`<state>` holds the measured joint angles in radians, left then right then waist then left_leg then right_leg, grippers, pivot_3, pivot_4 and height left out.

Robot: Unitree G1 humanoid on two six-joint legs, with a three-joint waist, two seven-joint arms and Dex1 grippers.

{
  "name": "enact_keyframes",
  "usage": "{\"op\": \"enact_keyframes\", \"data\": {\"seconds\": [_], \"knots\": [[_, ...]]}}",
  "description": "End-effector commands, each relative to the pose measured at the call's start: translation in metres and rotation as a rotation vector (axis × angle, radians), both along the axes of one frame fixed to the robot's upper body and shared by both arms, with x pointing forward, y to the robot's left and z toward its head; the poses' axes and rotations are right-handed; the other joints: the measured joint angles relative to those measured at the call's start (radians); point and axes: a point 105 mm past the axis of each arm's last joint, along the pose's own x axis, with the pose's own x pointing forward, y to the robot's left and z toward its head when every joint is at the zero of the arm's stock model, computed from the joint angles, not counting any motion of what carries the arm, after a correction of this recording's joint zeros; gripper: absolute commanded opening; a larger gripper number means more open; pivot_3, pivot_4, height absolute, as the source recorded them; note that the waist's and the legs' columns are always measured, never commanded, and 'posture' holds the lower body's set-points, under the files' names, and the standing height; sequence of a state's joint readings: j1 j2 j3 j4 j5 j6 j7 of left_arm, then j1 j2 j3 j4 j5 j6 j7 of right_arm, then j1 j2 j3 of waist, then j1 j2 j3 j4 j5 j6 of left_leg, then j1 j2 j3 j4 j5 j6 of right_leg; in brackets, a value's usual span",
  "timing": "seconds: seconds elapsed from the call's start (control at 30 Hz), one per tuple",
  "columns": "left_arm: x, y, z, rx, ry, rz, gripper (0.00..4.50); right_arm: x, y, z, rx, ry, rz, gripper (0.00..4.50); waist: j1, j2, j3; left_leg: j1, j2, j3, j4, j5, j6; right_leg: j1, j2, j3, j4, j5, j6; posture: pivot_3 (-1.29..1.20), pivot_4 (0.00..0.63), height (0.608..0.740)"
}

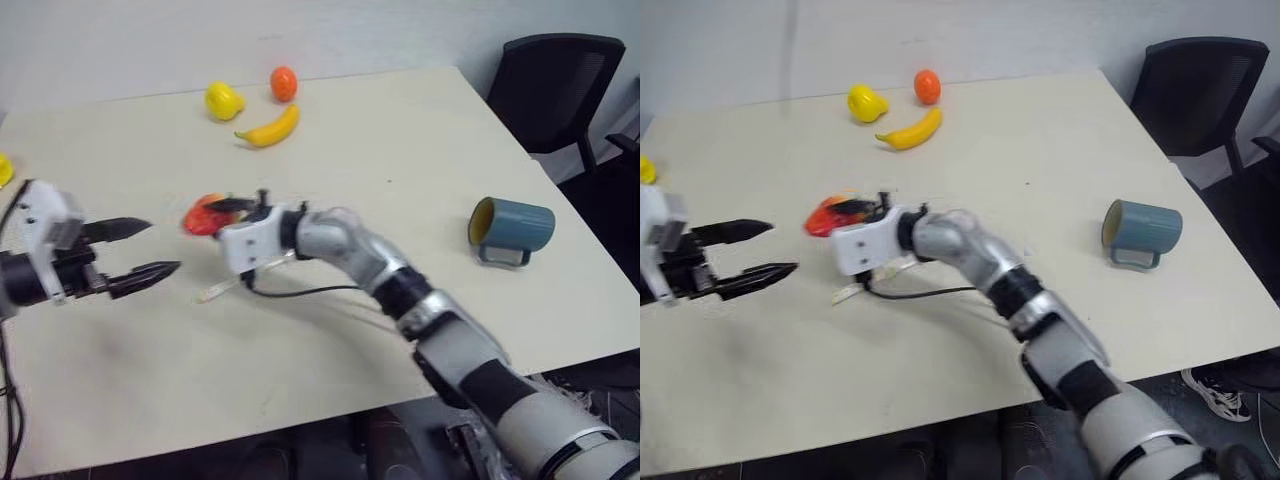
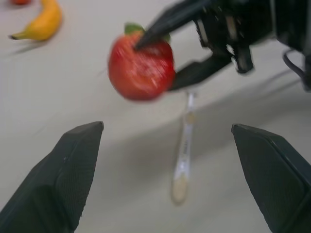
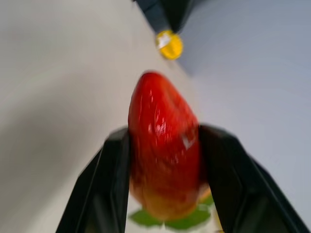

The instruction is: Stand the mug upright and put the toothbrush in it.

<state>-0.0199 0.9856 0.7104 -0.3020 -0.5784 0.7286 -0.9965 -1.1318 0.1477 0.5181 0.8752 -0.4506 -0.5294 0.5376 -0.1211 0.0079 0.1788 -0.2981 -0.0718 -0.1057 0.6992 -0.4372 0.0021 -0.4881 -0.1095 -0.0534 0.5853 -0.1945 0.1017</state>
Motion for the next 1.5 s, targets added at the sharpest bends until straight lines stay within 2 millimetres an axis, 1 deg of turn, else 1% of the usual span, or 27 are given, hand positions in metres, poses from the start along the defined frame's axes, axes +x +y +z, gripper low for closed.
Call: {"op": "enact_keyframes", "data": {"seconds": [0.03, 0.17, 0.27, 0.3, 0.37, 0.5, 0.6, 0.7, 0.8, 0.9, 0.93, 0.97, 1.0, 1.07, 1.1, 1.17, 1.2, 1.23, 1.3, 1.33, 1.4, 1.5], "knots": [[-0.022, 0.021, 0.02, 0.066, -0.075, 0.12, 4.5, -0.024, 0.026, -0.006, 0.004, 0.104, 0.101, 1.87, -0.014, 0.001, 0.0, 0.0, 0.0, 0.0, 0.0, 0.0, 0.0, 0.0, 0.0, 0.0, 0.0, 0.0, 0.0, 0.0, 0.15, 0.74], [-0.043, 0.031, 0.019, 0.084, -0.052, 0.176, 4.5, -0.025, 0.031, -0.014, -0.017, 0.157, 0.095, 1.87, -0.02, 0.003, 0.002, 0.002, -0.001, -0.004, 0.0, -0.001, -0.001, 0.002, -0.001, -0.003, 0.005, -0.002, -0.004, 0.0, 0.15, 0.74], [-0.046, 0.036, 0.021, 0.09, -0.057, 0.199, 4.5, -0.022, 0.029, -0.016, -0.015, 0.21, 0.083, 1.87, -0.02, 0.004, 0.002, 0.003, 0.001, -0.004, 0.0, -0.001, -0.003, 0.002, 0.0, -0.005, 0.005, -0.003, -0.005, 0.0, 0.15, 0.74], [-0.044, 0.037, 0.022, 0.084, -0.065, 0.203, 4.5, -0.021, 0.029, -0.016, -0.012, 0.225, 0.079, 2.53, -0.02, 0.004, 0.003, 0.003, 0.002, -0.004, 0.0, -0.002, -0.003, 0.002, 0.0, -0.005, 0.006, -0.003, -0.005, 0.0, 0.15, 0.74], [-0.04, 0.035, 0.024, 0.073, -0.07, 0.191, 4.5, -0.016, 0.027, -0.013, 0.012, 0.241, 0.061, 3.02, -0.021, 0.005, 0.003, 0.004, 0.004, -0.004, 0.0, -0.002, -0.005, 0.002, 0.002, -0.006, 0.006, -0.003, -0.006, 0.0, 0.15, 0.74], [-0.029, 0.027, 0.021, 0.063, -0.064, 0.139, 4.5, -0.008, 0.023, -0.001, 0.067, 0.257, 0.032, 4.39, -0.02, 0.005, 0.003, 0.005, 0.007, -0.003, 0.0, -0.003, -0.007, 0.002, 0.004, -0.005, 0.006, -0.004, -0.007, 0.0, 0.15, 0.74], [-0.016, 0.017, 0.02, 0.047, -0.062, 0.079, 4.5, 0.004, 0.014, 0.013, 0.128, 0.286, -0.006, 4.45, -0.021, 0.004, 0.002, 0.005, 0.008, -0.002, 0.001, -0.004, -0.007, 0.002, 0.006, -0.004, 0.006, -0.004, -0.007, 0.0, 0.15, 0.74], [0.0, 0.003, 0.02, 0.036, -0.062, -0.005, 4.5, 0.026, -0.013, 0.034, 0.24, 0.364, -0.067, 4.45, -0.02, 0.003, 0.002, 0.005, 0.01, -0.002, 0.001, -0.004, -0.008, 0.001, 0.007, -0.004, 0.006, -0.004, -0.008, 0.0, 0.15, 0.74], [0.016, -0.004, 0.021, 0.025, -0.06, -0.064, 4.5, 0.039, -0.038, 0.039, 0.272, 0.392, -0.124, 4.45, -0.017, 0.001, 0.0, 0.005, 0.01, -0.003, 0.002, -0.004, -0.009, 0.001, 0.008, -0.005, 0.006, -0.004, -0.008, 0.0, 0.15, 0.74], [0.024, -0.012, 0.018, 0.032, -0.034, -0.126, 4.5, 0.042, -0.053, 0.039, 0.282, 0.433, -0.158, 4.45, -0.017, -0.001, -0.001, 0.005, 0.01, -0.002, 0.002, -0.004, -0.009, 0.001, 0.008, -0.004, 0.006, -0.004, -0.008, 0.0, 0.15, 0.74], [0.024, -0.018, 0.009, 0.071, 0.001, -0.173, 4.5, 0.037, -0.062, 0.039, 0.276, 0.478, -0.136, 4.45, -0.017, -0.001, -0.001, 0.005, 0.011, -0.002, 0.002, -0.004, -0.009, 0.001, 0.008, -0.004, 0.006, -0.004, -0.008, 0.0, 0.15, 0.74], [0.024, -0.022, -0.001, 0.128, 0.044, -0.219, 4.5, 0.028, -0.074, 0.04, 0.268, 0.527, -0.096, 4.45, -0.018, -0.001, -0.001, 0.005, 0.011, -0.002, 0.001, -0.004, -0.009, 0.001, 0.009, -0.004, 0.006, -0.004, -0.008, 0.0, 0.15, 0.74], [0.024, -0.024, -0.008, 0.168, 0.074, -0.25, 4.5, 0.02, -0.081, 0.041, 0.257, 0.56, -0.063, 4.45, -0.017, -0.001, -0.001, 0.003, 0.012, -0.002, 0.002, -0.005, -0.01, -0.001, 0.009, -0.004, 0.006, -0.004, -0.008, 0.0, 0.15, 0.74], [0.027, -0.024, -0.02, 0.241, 0.116, -0.289, 4.5, 0.002, -0.1, 0.045, 0.229, 0.634, -0.007, 4.45, -0.017, -0.001, -0.001, -0.003, 0.014, -0.001, 0.004, -0.005, -0.01, -0.009, 0.009, -0.001, 0.007, -0.004, -0.008, 0.0, 0.15, 0.74], [0.03, -0.026, -0.026, 0.268, 0.134, -0.311, 4.5, -0.008, -0.116, 0.049, 0.209, 0.685, 0.025, 4.45, -0.015, 0.0, 0.0, -0.006, 0.013, 0.0, 0.005, -0.005, -0.01, -0.012, 0.009, 0.001, 0.008, -0.004, -0.007, 0.0, 0.15, 0.74], [0.035, -0.026, -0.034, 0.312, 0.164, -0.334, 4.5, -0.026, -0.135, 0.052, 0.159, 0.752, 0.061, 4.45, -0.005, 0.0, 0.0, -0.006, 0.013, 0.001, 0.007, -0.005, -0.009, -0.013, 0.009, 0.001, 0.008, -0.004, -0.007, 0.0, 0.15, 0.74], [0.044, -0.024, -0.04, 0.345, 0.179, -0.31, 4.5, -0.033, -0.151, 0.051, 0.118, 0.768, 0.051, 4.45, 0.001, 0.0, 0.0, -0.006, 0.013, 0.002, 0.008, -0.005, -0.009, -0.012, 0.009, 0.002, 0.008, -0.003, -0.006, 0.0, 0.15, 0.74], [0.05, -0.023, -0.044, 0.37, 0.189, -0.291, 4.5, -0.038, -0.16, 0.05, 0.09, 0.779, 0.04, 4.45, 0.016, 0.0, 0.0, -0.006, 0.013, 0.002, 0.008, -0.006, -0.009, -0.012, 0.009, 0.002, 0.008, -0.003, -0.006, 0.0, 0.15, 0.74], [0.069, -0.022, -0.048, 0.354, 0.208, -0.201, 4.5, -0.047, -0.177, 0.051, 0.059, 0.794, 0.017, 4.45, 0.036, 0.0, 0.0, -0.006, 0.011, 0.004, 0.009, -0.006, -0.008, -0.012, 0.01, 0.002, 0.008, -0.003, -0.005, 0.0, 0.15, 0.74], [0.075, -0.022, -0.049, 0.342, 0.211, -0.177, 4.5, -0.05, -0.181, 0.052, 0.055, 0.801, 0.01, 4.45, 0.047, -0.001, 0.0, -0.006, 0.011, 0.004, 0.01, -0.006, -0.008, -0.011, 0.01, 0.002, 0.008, -0.002, -0.005, 0.0, 0.15, 0.74], [0.082, -0.031, -0.053, 0.281, 0.252, -0.154, 4.5, -0.05, -0.189, 0.053, 0.085, 0.799, -0.039, 4.45, 0.059, -0.001, -0.001, -0.006, 0.01, 0.006, 0.011, -0.006, -0.007, -0.011, 0.011, 0.003, 0.008, -0.001, -0.004, 0.0, 0.15, 0.74], [0.084, -0.042, -0.059, 0.239, 0.293, -0.153, 4.5, -0.049, -0.194, 0.054, 0.129, 0.812, -0.081, 4.45, 0.072, -0.001, -0.001, -0.007, 0.01, 0.006, 0.015, -0.008, -0.005, -0.011, 0.01, 0.004, 0.01, -0.001, -0.004, 0.0, 0.15, 0.74]]}}
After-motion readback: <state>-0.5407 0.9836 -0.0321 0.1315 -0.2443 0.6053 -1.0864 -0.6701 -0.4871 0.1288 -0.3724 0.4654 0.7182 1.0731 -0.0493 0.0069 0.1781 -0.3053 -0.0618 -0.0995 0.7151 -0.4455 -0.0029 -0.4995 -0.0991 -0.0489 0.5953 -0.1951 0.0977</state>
